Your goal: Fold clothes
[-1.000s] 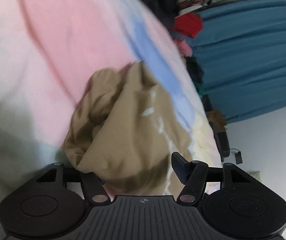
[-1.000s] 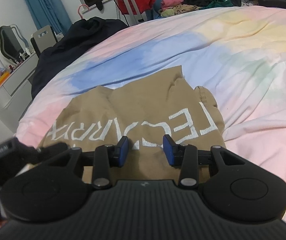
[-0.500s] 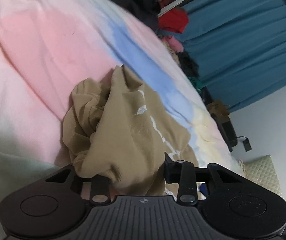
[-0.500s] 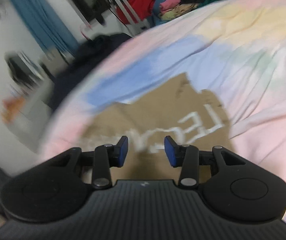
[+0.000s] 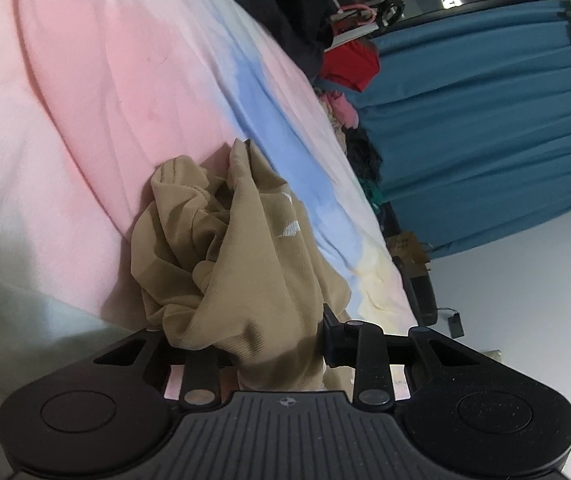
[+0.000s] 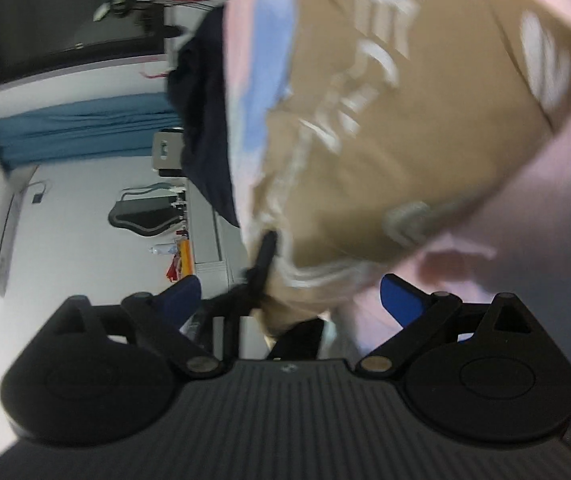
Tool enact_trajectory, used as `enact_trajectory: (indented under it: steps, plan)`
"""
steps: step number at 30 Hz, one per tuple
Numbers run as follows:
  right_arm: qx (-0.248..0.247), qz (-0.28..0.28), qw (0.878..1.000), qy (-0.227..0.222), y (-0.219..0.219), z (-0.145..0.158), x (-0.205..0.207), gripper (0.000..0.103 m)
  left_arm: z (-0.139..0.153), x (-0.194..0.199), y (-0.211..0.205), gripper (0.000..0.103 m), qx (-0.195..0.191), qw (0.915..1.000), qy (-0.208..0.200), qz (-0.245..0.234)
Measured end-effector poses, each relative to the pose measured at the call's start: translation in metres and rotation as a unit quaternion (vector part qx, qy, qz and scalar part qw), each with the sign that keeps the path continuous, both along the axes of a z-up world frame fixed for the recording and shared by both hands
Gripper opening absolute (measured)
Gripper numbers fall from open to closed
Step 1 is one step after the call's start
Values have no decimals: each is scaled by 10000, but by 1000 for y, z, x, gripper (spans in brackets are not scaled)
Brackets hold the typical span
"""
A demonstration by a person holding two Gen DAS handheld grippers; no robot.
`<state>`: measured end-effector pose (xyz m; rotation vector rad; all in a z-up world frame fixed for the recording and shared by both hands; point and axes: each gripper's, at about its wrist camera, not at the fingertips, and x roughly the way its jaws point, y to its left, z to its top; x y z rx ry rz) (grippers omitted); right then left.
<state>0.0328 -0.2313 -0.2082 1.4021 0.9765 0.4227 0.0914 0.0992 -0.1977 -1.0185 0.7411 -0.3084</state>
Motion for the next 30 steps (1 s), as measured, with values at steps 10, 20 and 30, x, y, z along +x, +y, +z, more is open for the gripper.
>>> enact_trajectory:
  steps: [10, 20, 30]
  plan:
    - [-127, -1349, 9905, 225, -30, -18, -9, 80, -6, 1, 5, 26, -310, 9994, 29, 154]
    - [-1072, -1511, 9826, 80, -27, -6, -14, 30, 13, -8, 4, 26, -196, 9998, 69, 49]
    - [-1096, -1519, 9807, -567, -53, 81, -69, 25, 86, -42, 4, 26, -283, 9986, 311, -323]
